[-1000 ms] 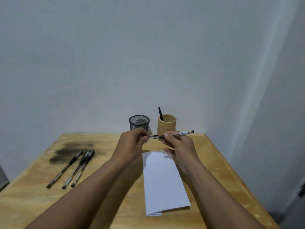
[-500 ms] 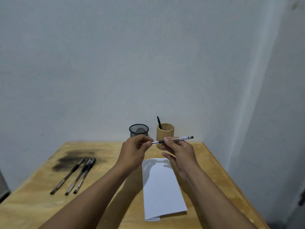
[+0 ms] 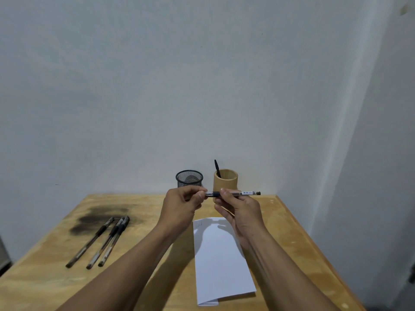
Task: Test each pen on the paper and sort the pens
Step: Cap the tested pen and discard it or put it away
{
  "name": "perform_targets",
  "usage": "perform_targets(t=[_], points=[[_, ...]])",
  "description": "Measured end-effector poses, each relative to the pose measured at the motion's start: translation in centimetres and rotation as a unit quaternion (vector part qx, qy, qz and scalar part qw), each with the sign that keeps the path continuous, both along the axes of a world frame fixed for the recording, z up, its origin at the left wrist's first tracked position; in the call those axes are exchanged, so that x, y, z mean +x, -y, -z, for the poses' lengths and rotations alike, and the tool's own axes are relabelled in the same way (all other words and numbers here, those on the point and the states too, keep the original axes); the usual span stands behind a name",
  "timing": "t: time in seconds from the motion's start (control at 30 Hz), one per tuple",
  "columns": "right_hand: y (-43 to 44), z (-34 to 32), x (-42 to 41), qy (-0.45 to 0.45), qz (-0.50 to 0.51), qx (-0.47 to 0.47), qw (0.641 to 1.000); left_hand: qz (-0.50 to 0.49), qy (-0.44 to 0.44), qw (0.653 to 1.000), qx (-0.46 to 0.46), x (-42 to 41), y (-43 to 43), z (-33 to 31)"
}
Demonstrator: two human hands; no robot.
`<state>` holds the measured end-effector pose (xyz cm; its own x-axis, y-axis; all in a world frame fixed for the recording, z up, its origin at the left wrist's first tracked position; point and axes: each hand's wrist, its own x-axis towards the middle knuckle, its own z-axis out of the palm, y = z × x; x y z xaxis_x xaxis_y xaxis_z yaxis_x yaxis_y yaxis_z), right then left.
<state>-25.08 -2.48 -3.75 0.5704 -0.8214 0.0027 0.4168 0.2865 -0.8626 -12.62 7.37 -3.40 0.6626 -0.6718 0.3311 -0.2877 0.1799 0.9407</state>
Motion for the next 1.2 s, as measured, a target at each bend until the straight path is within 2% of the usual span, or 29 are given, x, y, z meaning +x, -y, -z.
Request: perform_targets(t=[0.17,0.37,0.47,0.53,0.63,0.77,0.9,1.0,1.13,1.2], points=[[0.0,-0.2,0.1,0.005,0.011,0.002,1.000,-0.001,-0.018,1.000,-0.006,-0.4,0.2,0.2],[1.0,-0.7,-0.9,-0.022,-0.036,0.006,0.999,0.017,0.032,0.998,0.050,-0.2,0.1,-0.7],[1.0,-1.5,-1.9,-0.042,-0.041,-0.009,0.998,0.017,-0.011,0.999,0.040,-0.4,-0.2,-1.1],[1.4,-2.0,-2.9,-0.064,-0.030,-0.031,0.997,0.021,-0.029,0.999,0.040,-0.5,-0.5,-1.4],[2.2,-2.8,-4.8,-0.121,-0.016,-0.111,0.986,0.029,-0.007,0.998,0.060,-0.6,-0.7,-1.5],[3.1,-3.9,-6.9,-0.224,-0.002,-0.264,0.938,0.035,0.024,0.997,0.068,-1.3,-0.1,-1.5],[4.0,-4.3,-8.2,-0.320,0.014,-0.390,0.864,0.043,0.050,0.996,0.065,-2.8,1.5,-1.5],[4.5,-4.7,-9.5,-0.371,0.038,-0.446,0.813,0.051,0.053,0.995,0.063,-4.3,2.9,-1.5],[5.4,-4.4,-12.3,-0.386,0.100,-0.445,0.802,0.054,0.074,0.994,0.068,-7.0,5.2,-1.4],[6.2,-3.8,-14.2,-0.389,0.123,-0.432,0.804,0.052,0.121,0.988,0.079,-8.7,6.4,-1.0]])
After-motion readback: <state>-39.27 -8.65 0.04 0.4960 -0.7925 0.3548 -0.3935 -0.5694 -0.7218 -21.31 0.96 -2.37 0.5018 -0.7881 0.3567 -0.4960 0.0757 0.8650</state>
